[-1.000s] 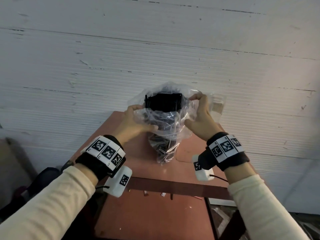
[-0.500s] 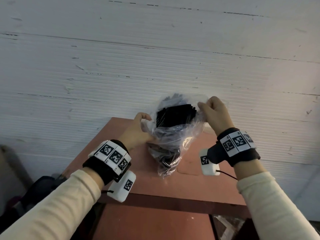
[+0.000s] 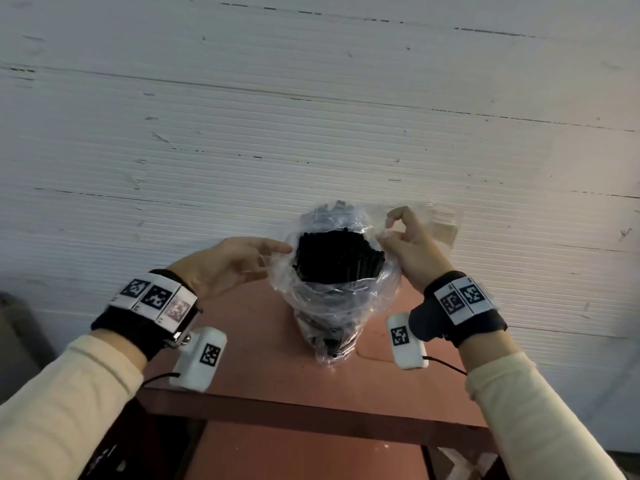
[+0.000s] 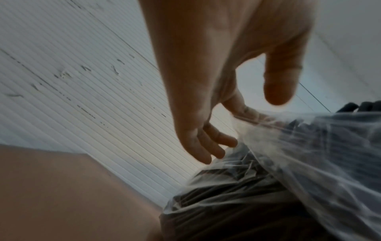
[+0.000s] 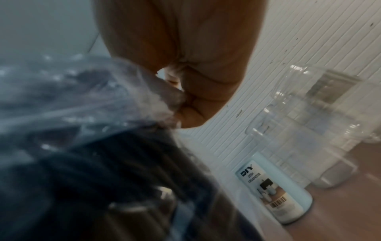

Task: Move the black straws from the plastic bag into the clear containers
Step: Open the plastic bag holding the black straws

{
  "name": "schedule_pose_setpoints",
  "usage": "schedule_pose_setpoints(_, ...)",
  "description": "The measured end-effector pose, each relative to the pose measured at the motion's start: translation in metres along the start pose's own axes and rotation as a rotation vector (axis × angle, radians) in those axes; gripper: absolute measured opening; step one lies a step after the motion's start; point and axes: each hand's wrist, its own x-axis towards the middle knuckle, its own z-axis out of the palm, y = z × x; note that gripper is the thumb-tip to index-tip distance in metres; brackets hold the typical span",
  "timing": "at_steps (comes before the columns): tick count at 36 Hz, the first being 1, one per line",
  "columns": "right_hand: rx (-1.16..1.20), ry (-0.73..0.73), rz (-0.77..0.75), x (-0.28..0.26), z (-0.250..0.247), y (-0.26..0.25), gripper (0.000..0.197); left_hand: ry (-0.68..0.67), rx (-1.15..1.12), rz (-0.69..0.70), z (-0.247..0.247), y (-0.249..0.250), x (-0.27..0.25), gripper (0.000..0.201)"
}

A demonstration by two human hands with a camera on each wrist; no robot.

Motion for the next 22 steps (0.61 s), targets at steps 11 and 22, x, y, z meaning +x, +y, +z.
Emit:
schedule_pose_setpoints(11,-0.090,0.034,-0.116,-0.013,0.013,0.001,0.015,0.127,0.296,0.301,0.017,0.010,-0.007,0.029)
schedule_pose_setpoints(22,-0.262,-0.093,-0.225,-0.021,0.010,-0.012,0.032,0.243,0.640,0.406,0.036,0.012,-0.003,0.014)
